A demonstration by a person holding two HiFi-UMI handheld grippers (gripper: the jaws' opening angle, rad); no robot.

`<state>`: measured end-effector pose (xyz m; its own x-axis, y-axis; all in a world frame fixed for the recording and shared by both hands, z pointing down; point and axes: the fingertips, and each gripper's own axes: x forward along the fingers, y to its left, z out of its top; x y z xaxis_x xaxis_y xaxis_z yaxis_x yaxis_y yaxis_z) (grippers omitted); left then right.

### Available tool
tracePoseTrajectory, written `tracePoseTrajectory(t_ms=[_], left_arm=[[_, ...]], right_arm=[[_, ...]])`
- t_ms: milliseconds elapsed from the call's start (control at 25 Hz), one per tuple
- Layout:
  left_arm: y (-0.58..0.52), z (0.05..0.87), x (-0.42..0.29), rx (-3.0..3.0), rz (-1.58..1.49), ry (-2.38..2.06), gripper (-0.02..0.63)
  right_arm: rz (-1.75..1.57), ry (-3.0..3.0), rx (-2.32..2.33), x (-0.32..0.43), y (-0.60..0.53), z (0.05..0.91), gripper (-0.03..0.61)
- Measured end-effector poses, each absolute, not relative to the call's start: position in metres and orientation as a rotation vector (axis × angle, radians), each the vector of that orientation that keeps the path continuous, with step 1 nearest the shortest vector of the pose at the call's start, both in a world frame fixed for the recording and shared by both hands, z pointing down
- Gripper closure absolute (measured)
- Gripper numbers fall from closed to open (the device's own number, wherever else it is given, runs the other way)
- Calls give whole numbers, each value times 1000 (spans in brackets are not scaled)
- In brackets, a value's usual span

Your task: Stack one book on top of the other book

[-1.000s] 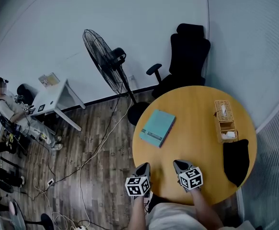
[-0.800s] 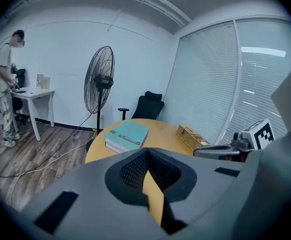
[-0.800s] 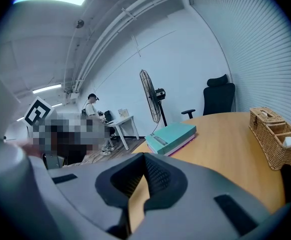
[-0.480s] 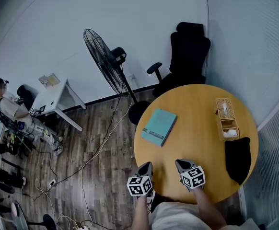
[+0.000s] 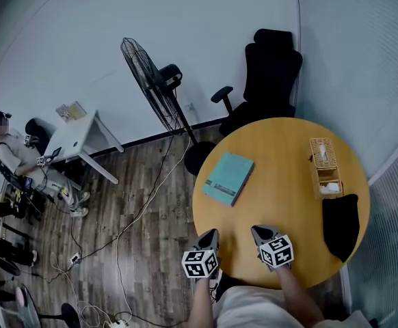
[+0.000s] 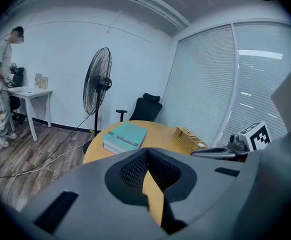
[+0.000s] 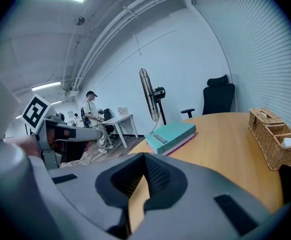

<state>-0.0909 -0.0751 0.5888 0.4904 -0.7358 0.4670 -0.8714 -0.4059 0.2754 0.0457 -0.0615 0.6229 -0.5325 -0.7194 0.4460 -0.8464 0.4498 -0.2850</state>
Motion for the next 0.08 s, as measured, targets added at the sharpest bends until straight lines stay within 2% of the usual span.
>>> tracePoseTrajectory(t_ms=[80], left_arm=[[-75, 590, -90, 2258, 373, -1320, 588]], right_arm=[[702, -2442, 1353, 46, -62, 624, 557]])
